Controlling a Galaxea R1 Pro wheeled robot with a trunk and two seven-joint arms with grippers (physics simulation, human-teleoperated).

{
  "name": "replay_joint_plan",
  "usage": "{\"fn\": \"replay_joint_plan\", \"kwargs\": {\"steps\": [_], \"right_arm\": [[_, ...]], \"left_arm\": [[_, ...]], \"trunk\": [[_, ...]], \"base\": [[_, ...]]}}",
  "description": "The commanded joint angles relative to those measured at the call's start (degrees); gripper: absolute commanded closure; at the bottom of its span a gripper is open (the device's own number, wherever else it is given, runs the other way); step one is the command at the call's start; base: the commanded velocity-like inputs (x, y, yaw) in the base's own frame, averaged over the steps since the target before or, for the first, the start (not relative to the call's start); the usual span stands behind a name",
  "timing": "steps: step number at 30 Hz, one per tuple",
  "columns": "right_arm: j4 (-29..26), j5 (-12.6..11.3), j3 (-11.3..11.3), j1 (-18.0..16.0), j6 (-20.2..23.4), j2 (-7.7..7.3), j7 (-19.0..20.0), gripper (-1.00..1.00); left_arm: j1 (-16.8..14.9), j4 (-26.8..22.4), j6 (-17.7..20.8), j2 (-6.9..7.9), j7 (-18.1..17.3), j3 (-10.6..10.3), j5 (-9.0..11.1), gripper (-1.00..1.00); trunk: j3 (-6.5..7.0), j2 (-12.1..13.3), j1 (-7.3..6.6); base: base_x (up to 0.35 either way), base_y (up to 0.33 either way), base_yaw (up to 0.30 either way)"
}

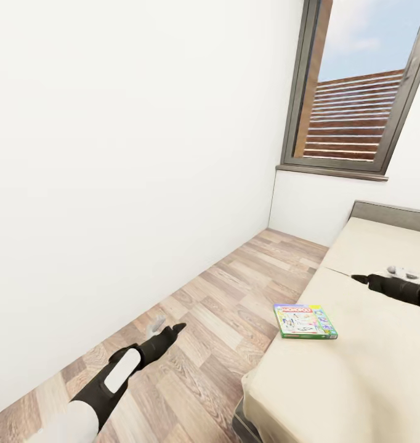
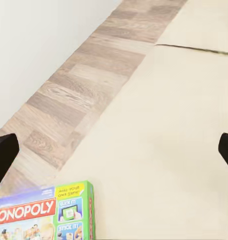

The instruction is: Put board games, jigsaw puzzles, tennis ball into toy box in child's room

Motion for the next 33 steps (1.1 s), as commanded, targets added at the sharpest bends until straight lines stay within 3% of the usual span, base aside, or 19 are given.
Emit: {"fn": "replay_joint_plan", "kwargs": {"steps": [1, 4, 6, 9, 10, 14, 15, 17, 23, 31, 33], "right_arm": [[-2.2, 0.4, -0.7, 0.0, 0.2, -0.16, 0.4, -1.00], [-7.9, 0.5, -1.5, 0.1, 0.2, -0.48, 0.3, -1.00], [-14.7, 0.5, -2.3, 0.2, 1.2, -0.68, 0.1, -1.00], [-19.4, 0.5, -3.5, 0.4, 4.6, -0.46, 0.1, -1.00], [-25.0, 0.5, -4.3, 2.1, 8.6, -0.20, 0.0, -1.00], [-33.5, 0.5, -4.9, 5.9, 12.0, 0.65, -0.1, -1.00], [-35.2, 0.5, -4.9, 6.7, 12.4, 1.07, -0.2, -1.00], [-41.8, 0.6, -5.1, 9.6, 13.3, 3.60, -0.3, -1.00], [-48.1, 0.9, -5.3, 12.5, 13.8, 6.60, -0.3, -1.00], [-49.3, 1.0, -5.5, 13.1, 13.9, 7.16, -0.3, -1.00], [-49.5, 1.0, -5.5, 13.2, 14.0, 7.18, -0.3, -1.00]], "left_arm": [[-2.2, 3.0, -0.1, -0.01, -2.0, -0.2, 0.3, -1.00], [-6.8, 9.9, -0.3, -0.16, -6.8, -0.2, 0.3, -1.00], [-10.0, 15.2, -0.4, -0.24, -11.6, -0.2, 0.3, -1.00], [-11.0, 17.0, -0.6, -0.20, -13.6, -0.2, 0.3, -1.00], [-11.3, 17.9, -0.5, -0.03, -16.0, -0.3, 0.3, -1.00], [-10.5, 18.6, -0.2, 0.28, -21.3, -0.2, 0.2, -1.00], [-10.3, 18.7, -0.1, 0.33, -22.1, -0.2, 0.2, -1.00], [-10.0, 19.2, 0.2, 0.44, -24.3, -0.1, 0.1, -1.00], [-9.6, 19.3, 0.5, 0.63, -27.3, -0.1, 0.3, -1.00], [-8.2, 18.9, 0.7, 1.03, -33.4, 1.1, 1.4, -1.00], [-7.8, 18.8, 0.7, 1.40, -34.0, 2.0, 2.6, -1.00]], "trunk": [[-0.08, 0.0, 0.00], [-0.08, 0.0, 0.00], [-0.08, 0.0, 0.00], [-0.08, 0.0, 0.00], [-0.08, 0.0, 0.00], [-0.08, 0.0, 0.00], [-0.08, 0.0, 0.00], [-0.08, 0.0, 0.00], [-0.08, 0.0, 0.00], [-0.26, -0.4, 0.22], [-0.26, -0.4, 0.22]], "base": [[0.000, 0.000, 0.000], [0.000, 0.000, 0.000], [0.000, 0.000, 0.000], [0.000, 0.000, -0.004], [0.000, 0.000, -0.121], [0.000, 0.000, -0.200], [0.000, 0.000, -0.249], [0.000, 0.000, -0.271], [0.000, 0.000, -0.286], [0.000, 0.000, -0.293], [0.000, 0.000, -0.282]]}}
